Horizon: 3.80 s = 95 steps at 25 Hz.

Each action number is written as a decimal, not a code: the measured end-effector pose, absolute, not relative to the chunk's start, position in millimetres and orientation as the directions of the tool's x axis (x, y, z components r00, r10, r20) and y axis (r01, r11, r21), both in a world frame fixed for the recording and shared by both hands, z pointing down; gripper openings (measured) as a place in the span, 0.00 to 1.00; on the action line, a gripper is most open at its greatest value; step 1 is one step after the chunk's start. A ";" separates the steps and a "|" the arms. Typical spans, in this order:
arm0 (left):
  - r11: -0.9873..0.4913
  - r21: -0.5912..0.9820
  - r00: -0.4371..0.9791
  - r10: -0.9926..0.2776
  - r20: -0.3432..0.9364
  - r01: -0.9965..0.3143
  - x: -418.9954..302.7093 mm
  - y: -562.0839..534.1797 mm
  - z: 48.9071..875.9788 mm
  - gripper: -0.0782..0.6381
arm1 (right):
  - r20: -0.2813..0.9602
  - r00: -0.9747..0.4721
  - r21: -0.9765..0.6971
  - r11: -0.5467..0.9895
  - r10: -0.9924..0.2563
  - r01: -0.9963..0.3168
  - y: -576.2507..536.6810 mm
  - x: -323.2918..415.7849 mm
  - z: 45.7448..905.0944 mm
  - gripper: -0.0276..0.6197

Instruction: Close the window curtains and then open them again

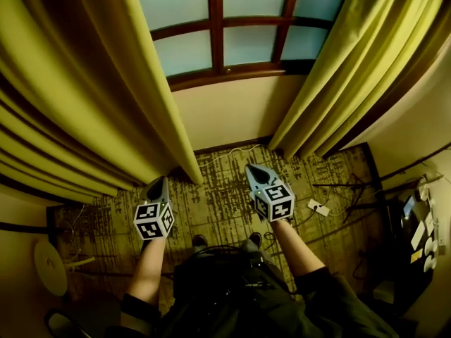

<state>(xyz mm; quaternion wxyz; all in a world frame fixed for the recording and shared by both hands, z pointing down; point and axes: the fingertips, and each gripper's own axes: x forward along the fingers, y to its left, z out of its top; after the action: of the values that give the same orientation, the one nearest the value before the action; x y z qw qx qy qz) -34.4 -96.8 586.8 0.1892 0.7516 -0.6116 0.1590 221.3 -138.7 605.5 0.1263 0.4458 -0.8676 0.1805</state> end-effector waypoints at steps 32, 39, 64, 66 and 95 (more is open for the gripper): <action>-0.535 0.103 0.524 -0.741 0.420 -0.839 318.6 -204.6 550.2 0.11 | 0.395 -0.448 -0.208 0.397 -0.802 -0.894 -164.9 472.3 621.3 0.04; -0.657 0.090 0.636 -0.671 0.381 -0.748 377.1 -270.2 520.0 0.11 | 0.407 -0.394 -0.187 0.347 -0.824 -0.919 -207.5 483.4 621.5 0.04; -0.832 -0.022 0.815 -0.548 0.189 -0.554 558.5 -445.9 347.0 0.30 | 0.245 -0.083 0.000 0.086 -0.966 -0.996 -386.1 583.4 471.0 0.14; -0.827 -0.027 0.812 -0.556 0.179 -0.561 569.6 -451.2 332.4 0.37 | 0.226 -0.095 0.006 0.099 -0.969 -0.995 -398.0 588.2 457.5 0.18; -0.697 -0.146 0.707 -0.707 -0.027 -0.702 701.5 -562.0 151.1 0.84 | -0.007 -0.151 0.088 0.149 -0.989 -0.985 -555.1 707.2 289.3 0.83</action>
<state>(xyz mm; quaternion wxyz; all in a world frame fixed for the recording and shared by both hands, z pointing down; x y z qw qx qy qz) 701.5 -562.0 151.1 -0.0730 0.9209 -0.3826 0.0155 707.2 -555.1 289.3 0.0260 0.6512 -0.7576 -0.0359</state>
